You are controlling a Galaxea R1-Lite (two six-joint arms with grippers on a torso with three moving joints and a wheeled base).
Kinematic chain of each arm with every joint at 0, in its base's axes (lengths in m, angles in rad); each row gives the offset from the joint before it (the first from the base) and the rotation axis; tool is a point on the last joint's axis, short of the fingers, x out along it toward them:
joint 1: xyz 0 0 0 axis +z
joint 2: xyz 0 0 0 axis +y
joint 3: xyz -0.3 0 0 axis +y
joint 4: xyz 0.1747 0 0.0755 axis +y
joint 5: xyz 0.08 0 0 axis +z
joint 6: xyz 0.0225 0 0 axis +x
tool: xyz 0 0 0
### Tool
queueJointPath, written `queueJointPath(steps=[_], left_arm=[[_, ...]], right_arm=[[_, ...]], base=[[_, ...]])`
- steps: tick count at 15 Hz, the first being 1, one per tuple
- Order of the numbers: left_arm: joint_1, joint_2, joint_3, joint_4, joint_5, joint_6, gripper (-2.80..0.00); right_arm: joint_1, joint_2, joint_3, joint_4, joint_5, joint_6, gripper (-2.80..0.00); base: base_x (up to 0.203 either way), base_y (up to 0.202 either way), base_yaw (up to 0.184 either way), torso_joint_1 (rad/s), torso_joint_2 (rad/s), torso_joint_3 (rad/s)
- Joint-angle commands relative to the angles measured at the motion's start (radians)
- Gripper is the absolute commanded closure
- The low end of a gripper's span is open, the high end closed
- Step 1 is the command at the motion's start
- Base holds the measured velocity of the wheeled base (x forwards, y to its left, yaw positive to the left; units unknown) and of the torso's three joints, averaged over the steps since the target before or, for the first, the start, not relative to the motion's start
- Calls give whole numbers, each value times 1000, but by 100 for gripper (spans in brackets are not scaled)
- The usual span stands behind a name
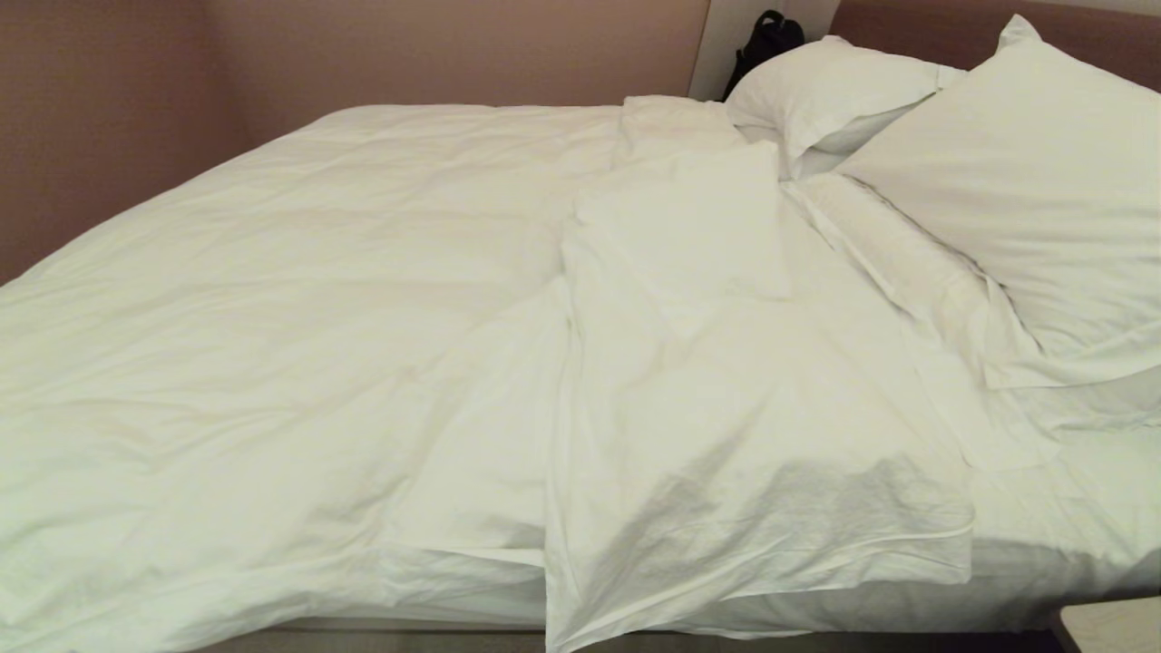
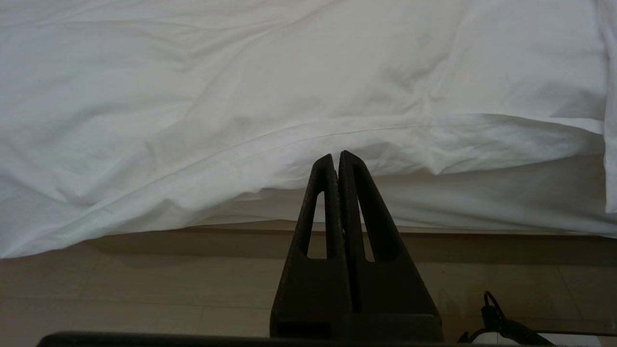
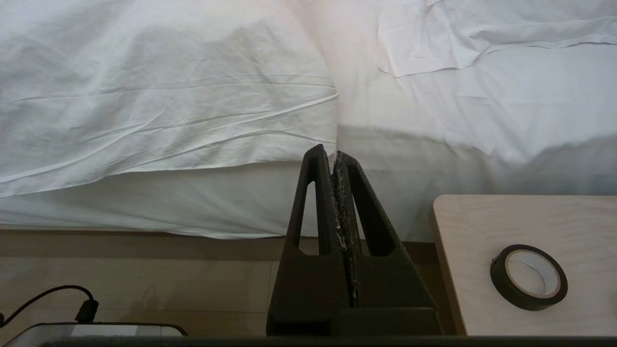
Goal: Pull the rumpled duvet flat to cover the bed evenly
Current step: Flatten the corners of the folded blanket
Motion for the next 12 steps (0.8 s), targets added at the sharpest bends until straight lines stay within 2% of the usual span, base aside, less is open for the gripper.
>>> queueJointPath(steps=[1,4,12], left_arm=[[0,0,0,0,0,0,0],[0,0,0,0,0,0,0],[0,0,0,0,0,0,0]], right_arm=[[0,0,0,-2,-1,-1,0],[0,1,-8,-2,-2,-8,0],[0,15,-158,83,10,-9,0]], base=[[0,0,0,0,0,0],[0,0,0,0,0,0],[0,0,0,0,0,0]])
